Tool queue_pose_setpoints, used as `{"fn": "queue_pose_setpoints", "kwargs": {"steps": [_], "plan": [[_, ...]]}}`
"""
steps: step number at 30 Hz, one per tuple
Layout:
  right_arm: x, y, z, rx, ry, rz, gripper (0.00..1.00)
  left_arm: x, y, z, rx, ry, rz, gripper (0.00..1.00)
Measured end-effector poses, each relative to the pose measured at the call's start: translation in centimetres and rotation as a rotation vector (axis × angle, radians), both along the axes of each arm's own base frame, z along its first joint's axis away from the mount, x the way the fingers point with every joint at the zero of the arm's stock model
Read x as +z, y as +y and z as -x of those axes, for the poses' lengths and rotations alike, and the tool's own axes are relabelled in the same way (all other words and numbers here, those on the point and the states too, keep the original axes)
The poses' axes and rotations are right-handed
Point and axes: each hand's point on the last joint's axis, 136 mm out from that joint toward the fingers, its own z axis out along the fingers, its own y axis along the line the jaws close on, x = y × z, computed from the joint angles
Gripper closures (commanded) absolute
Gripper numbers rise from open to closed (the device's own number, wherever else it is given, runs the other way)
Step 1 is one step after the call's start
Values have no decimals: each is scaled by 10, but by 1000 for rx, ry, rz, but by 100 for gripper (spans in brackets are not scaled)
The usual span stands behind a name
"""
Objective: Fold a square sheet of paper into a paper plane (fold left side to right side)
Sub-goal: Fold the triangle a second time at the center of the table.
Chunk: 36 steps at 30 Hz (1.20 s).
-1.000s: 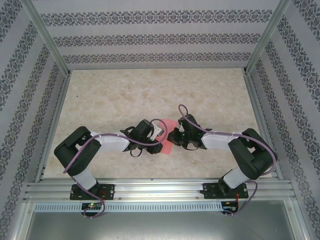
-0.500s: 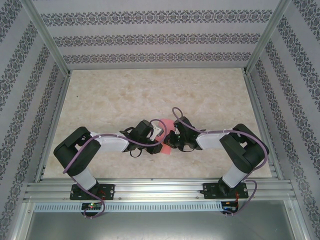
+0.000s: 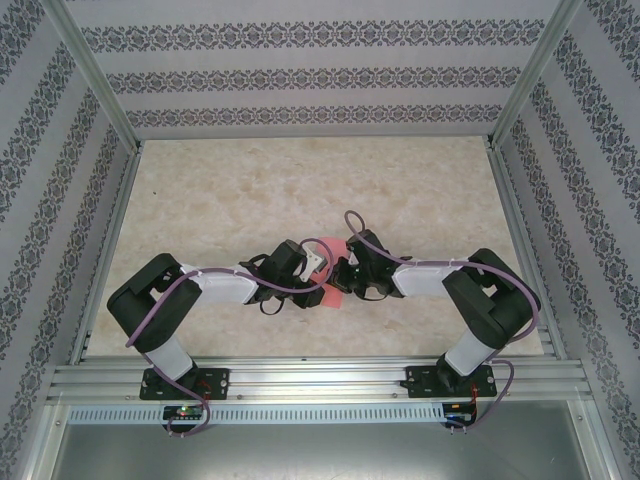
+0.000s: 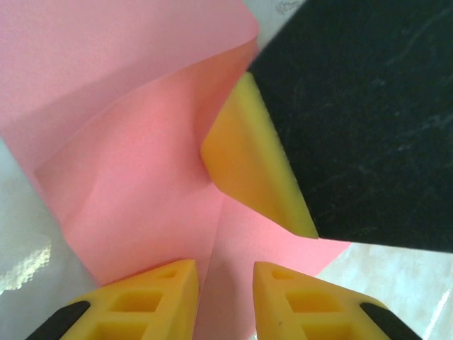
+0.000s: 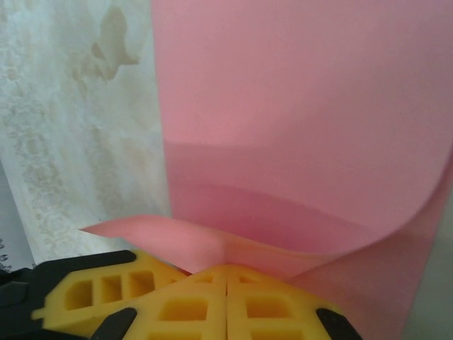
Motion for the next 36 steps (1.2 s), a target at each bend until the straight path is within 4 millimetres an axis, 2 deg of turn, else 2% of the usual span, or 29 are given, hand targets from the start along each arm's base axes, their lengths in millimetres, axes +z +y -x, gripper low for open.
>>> {"fn": "queue_pose_setpoints", "kwargs": {"steps": [4,12,24,30,36], "plan": [[1,2,-2,0,-2,-1,93,0,0,0,0,0,0,71],[-13,1,-2,2,20,37,92,0,0,0,2,-2,-2,72],[-14,-7,-7,45,-19,118,91,-1,2,0,5,-18,10,73],[-14,-18,-15,37,-23,134,91,-1,2,0,7,-26,19,73],[-15,-39,-29,4,-27,156,91,-1,2,0,12,-27,23,73]]}}
